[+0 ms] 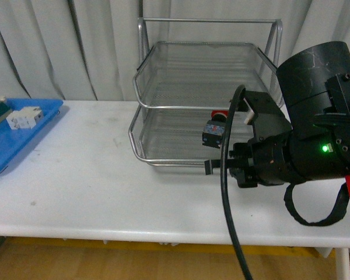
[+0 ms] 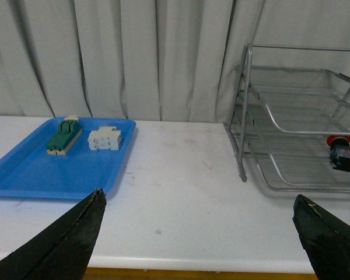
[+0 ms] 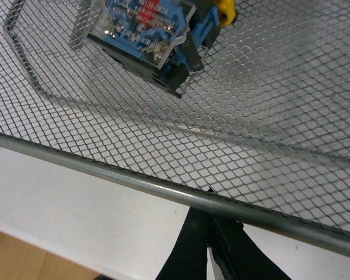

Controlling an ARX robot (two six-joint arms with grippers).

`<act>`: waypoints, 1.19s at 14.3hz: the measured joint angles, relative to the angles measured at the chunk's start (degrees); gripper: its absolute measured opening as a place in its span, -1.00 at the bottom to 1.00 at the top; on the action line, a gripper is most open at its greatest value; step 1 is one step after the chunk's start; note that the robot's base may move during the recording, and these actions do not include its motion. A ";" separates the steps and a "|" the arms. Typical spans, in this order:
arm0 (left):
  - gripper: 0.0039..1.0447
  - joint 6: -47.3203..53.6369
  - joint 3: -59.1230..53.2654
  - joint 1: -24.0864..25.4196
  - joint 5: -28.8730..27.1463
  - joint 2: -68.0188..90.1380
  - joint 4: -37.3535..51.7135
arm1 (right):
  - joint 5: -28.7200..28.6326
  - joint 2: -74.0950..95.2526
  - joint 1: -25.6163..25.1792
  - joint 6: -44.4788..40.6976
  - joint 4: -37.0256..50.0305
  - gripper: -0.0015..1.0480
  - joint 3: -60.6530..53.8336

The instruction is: Place button on rack with both arms

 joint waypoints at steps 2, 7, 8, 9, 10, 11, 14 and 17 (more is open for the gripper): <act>0.88 0.00 0.00 0.00 0.00 0.00 0.00 | -0.92 4.98 -3.39 -2.67 -3.17 -0.97 9.40; 0.88 0.00 0.00 0.00 0.00 0.00 0.00 | 0.17 10.71 -5.46 -5.95 -6.62 -0.97 17.90; 0.88 0.00 0.00 0.00 0.00 0.00 -0.02 | 0.22 10.67 -5.44 -5.86 -5.84 -0.97 17.42; 0.88 0.00 0.00 0.00 0.00 0.00 0.00 | 0.24 9.64 -5.44 -5.73 -3.72 -0.97 15.41; 0.88 0.00 0.00 0.00 0.00 0.02 -0.02 | -0.37 7.37 -5.35 -5.14 -1.99 -0.97 12.35; 0.88 0.00 0.00 0.00 0.00 0.02 0.00 | -1.31 3.85 -5.05 -4.07 -0.48 -0.97 8.37; 0.88 0.00 0.00 0.00 0.02 0.00 0.00 | -6.19 -9.77 -4.85 -1.29 7.67 -0.97 -8.41; 0.88 0.00 0.00 0.00 0.00 0.02 0.00 | -11.45 -25.40 -12.07 3.34 14.34 -0.97 -26.05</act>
